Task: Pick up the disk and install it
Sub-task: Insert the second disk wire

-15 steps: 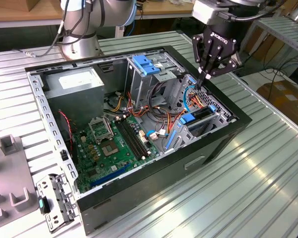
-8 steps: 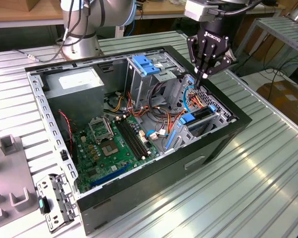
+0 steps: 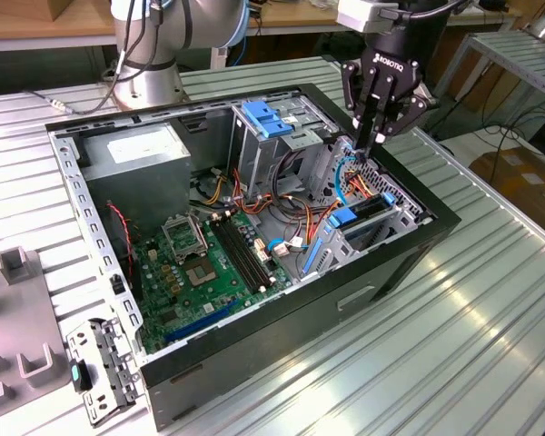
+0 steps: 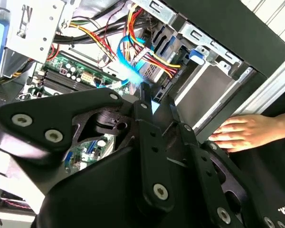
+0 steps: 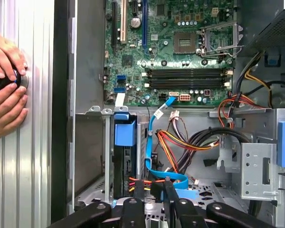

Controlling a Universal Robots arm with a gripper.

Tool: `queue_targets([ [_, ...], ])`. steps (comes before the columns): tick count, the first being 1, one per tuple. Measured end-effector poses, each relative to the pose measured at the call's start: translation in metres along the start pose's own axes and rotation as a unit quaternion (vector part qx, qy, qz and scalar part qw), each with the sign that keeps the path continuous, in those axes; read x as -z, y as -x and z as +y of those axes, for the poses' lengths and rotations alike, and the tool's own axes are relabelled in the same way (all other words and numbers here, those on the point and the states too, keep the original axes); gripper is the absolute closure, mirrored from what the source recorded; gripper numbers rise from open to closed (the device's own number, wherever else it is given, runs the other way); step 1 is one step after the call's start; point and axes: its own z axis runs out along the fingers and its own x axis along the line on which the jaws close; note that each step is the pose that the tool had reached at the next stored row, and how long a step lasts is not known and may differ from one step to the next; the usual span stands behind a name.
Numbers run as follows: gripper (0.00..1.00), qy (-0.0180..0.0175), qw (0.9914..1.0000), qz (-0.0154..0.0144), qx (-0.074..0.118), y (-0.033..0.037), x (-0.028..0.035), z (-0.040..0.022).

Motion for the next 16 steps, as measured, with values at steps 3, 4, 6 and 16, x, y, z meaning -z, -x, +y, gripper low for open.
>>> queue_targets([
  [3,0.7,0.0013,0.99997,0.0073,0.0,0.0054,-0.0015,-0.0015],
  [4,0.7,0.0013,0.99997,0.0076,0.0,0.0062,-0.0031,-0.0016],
  [6,0.7,0.0014,0.99995,0.0096,0.0,0.0082,-0.009,-0.0022],
  [16,0.84,0.0015,0.99931,0.0372,-0.001,0.0103,-0.0186,-0.0028],
])
